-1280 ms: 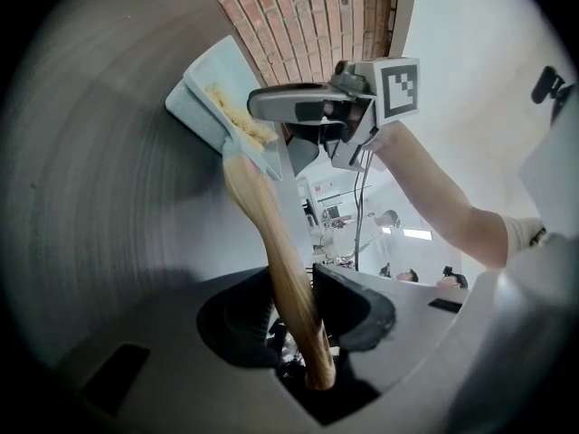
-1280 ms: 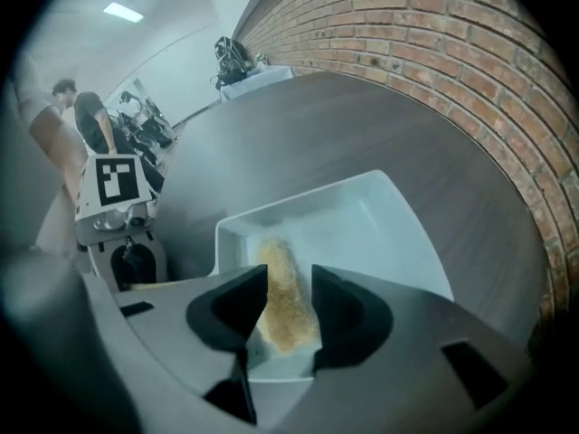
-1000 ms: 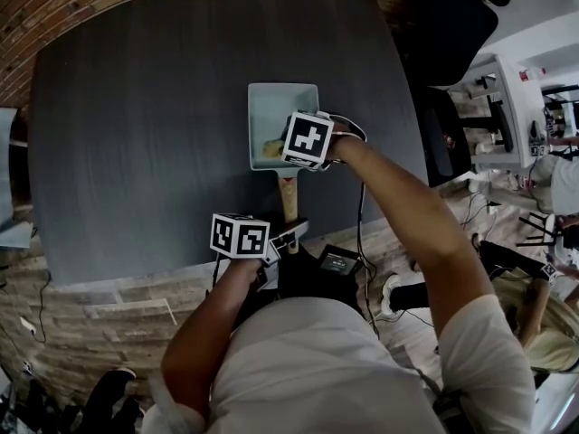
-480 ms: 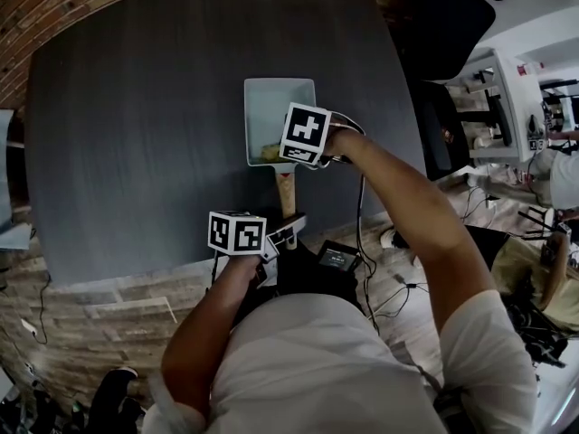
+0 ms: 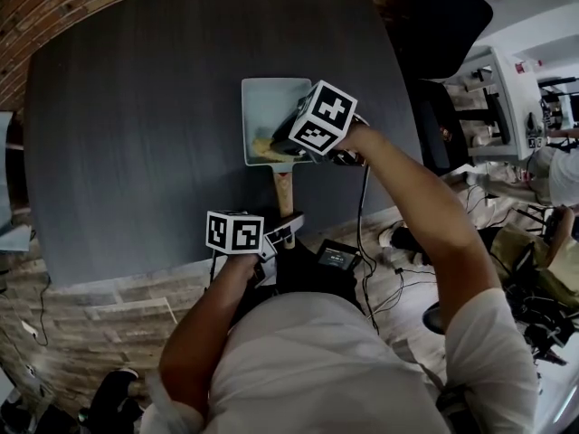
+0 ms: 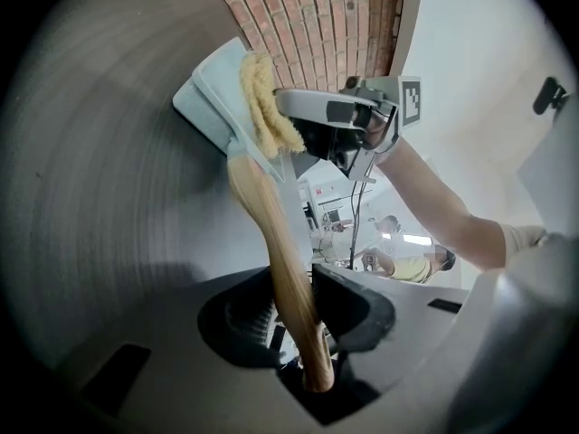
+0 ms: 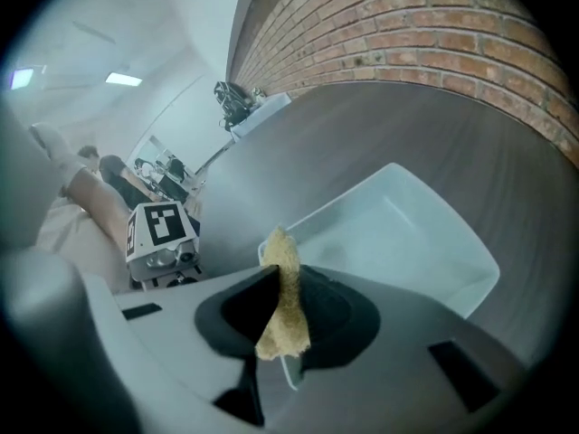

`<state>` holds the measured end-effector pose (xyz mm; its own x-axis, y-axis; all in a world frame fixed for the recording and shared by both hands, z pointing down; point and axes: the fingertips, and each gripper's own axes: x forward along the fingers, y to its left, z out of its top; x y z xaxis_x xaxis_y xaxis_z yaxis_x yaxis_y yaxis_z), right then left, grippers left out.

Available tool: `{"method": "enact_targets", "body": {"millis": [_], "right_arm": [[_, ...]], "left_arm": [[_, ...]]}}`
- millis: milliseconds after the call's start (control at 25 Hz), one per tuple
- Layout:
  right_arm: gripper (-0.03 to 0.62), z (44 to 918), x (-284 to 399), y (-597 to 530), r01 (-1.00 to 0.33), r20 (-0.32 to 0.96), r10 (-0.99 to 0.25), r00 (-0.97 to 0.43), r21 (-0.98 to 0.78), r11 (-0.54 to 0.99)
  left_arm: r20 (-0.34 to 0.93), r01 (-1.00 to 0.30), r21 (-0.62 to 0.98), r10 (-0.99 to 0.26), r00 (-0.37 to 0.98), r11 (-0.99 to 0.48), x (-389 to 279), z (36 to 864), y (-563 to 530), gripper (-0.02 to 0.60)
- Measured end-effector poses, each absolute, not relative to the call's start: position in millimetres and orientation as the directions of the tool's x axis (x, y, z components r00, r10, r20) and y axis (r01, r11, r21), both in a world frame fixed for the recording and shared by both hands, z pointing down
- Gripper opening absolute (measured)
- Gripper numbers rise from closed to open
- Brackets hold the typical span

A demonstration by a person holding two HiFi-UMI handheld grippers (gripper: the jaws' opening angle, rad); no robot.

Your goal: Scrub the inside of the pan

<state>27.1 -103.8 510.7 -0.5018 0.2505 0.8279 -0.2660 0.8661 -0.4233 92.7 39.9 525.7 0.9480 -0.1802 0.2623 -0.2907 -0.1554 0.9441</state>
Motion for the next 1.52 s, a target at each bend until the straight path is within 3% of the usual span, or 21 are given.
{"method": "enact_targets", "body": {"millis": [600, 1240, 1520], "right_arm": [[0.079, 503.0, 56.7, -206.1, -0.269, 0.904, -0.205, -0.375, 0.105, 0.957], [0.078, 522.2, 69.4, -233.8, -0.101, 0.917, -0.310, -0.249, 0.294, 0.950], [0.078, 526.7, 74.6, -225.7, -0.122, 0.923, -0.305, -0.233, 0.284, 0.951]], "left_arm": [[0.263, -0.294, 0.952, -0.262, 0.929, -0.088, 72.7, 526.6, 37.9, 0.105], [0.294, -0.336, 0.942, -0.452, 0.842, -0.013, 33.5, 526.8, 22.6, 0.097], [0.318, -0.362, 0.932, -0.500, 0.806, 0.010, 23.6, 527.5, 15.1, 0.097]]}}
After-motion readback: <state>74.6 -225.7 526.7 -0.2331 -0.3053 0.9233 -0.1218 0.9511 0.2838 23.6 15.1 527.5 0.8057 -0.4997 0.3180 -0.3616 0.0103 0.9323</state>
